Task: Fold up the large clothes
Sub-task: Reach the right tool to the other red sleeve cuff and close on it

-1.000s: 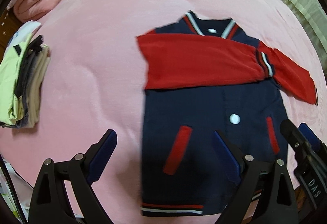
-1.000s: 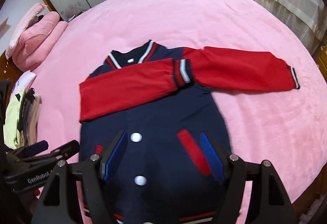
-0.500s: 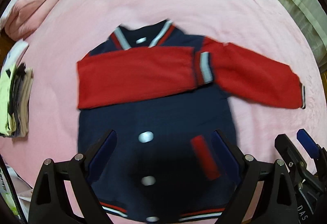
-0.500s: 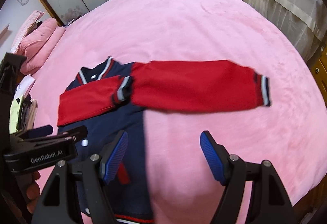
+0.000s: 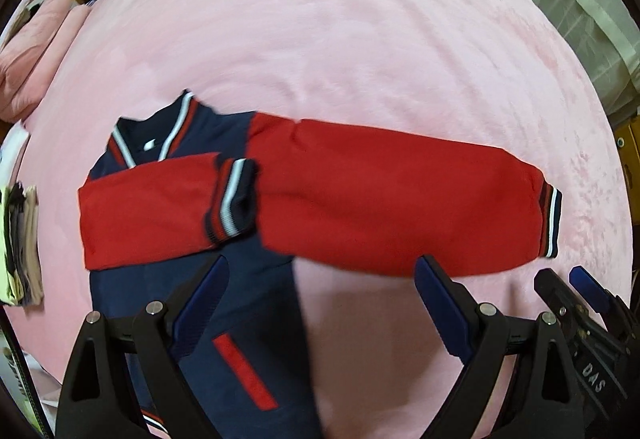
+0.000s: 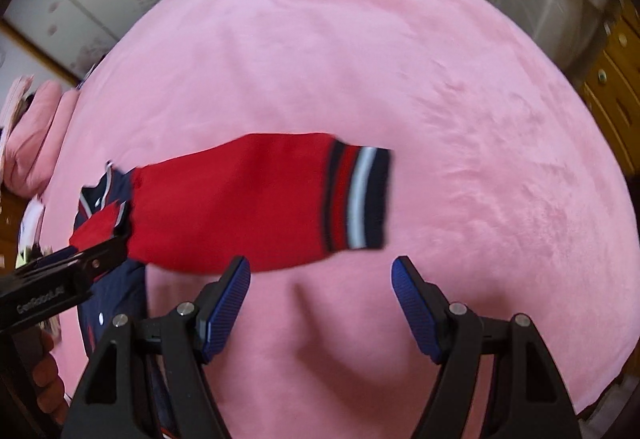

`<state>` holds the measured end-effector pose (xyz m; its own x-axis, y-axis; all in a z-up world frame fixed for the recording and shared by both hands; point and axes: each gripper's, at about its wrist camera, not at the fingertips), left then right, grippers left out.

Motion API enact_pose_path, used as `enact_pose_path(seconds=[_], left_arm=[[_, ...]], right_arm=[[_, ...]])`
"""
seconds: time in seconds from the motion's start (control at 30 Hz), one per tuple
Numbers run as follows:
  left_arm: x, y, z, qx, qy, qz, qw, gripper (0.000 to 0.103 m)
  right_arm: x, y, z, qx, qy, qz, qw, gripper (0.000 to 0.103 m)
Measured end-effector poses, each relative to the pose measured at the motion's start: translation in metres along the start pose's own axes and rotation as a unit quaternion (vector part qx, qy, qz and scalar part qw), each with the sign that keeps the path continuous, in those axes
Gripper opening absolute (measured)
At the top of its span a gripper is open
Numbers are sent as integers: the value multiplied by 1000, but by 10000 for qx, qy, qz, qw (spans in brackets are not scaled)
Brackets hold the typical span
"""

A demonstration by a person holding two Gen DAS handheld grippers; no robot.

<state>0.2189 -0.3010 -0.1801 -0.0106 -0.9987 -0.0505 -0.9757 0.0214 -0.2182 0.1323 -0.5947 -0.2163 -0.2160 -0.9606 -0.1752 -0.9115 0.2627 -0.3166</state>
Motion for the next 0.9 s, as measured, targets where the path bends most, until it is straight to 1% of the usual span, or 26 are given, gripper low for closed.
enact_pose_path(seconds=[0.1,0.2,0.33,0.43,0.47,0.5,0.53,0.63,0.67,0.73,0.8,0.87,0.9], left_arm=[[16,-4,10,-85,-36,103,9999,93],[25,-7,20,-162,-117,164,9997,93],[31,-8,28,-251,-173,201,9993,93],[33,-9,33,-291,-225,216,9991,93],[33,-9,35,-309,-224,202,9991,93],[31,-10,36,-327,-214,192,9990,93],[30,-10,37,-353,-197,181,9990,93],[26,-10,39,-401,-184,188,9989,93],[24,-9,40,-407,-182,193,9988,93],[19,-9,39,-400,-165,183,9989,93],[13,-9,39,-392,-135,124,9991,93],[1,-9,39,-403,-50,11,9992,93],[-3,-10,39,-415,-4,-37,9991,93]], right_arm=[[17,-3,13,-124,14,180,9998,73],[26,-4,25,-196,-66,311,9993,73],[27,-9,32,-50,-198,331,9992,73],[28,-12,38,67,-338,514,9981,73],[28,-14,41,92,-375,533,9978,70],[28,-15,41,119,-396,527,9978,64],[28,-16,42,142,-447,519,9976,55],[26,-18,44,119,-402,515,9978,52],[25,-19,43,132,-365,498,9980,45],[24,-20,40,177,-341,500,9980,41],[22,-21,39,224,-392,544,9975,26],[18,-21,36,294,-417,561,9971,20],[13,-22,33,332,-293,487,9978,20]])
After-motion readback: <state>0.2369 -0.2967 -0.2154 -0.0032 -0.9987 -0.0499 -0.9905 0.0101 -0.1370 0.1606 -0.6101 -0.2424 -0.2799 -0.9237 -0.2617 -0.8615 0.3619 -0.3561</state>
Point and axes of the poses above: each gripper's, at about its wrist camera, not at the fingertips, and z roughly the way its jaws point, x to its right, y to its underside, and after that the axes turned 13 degrees about -z, right-handed
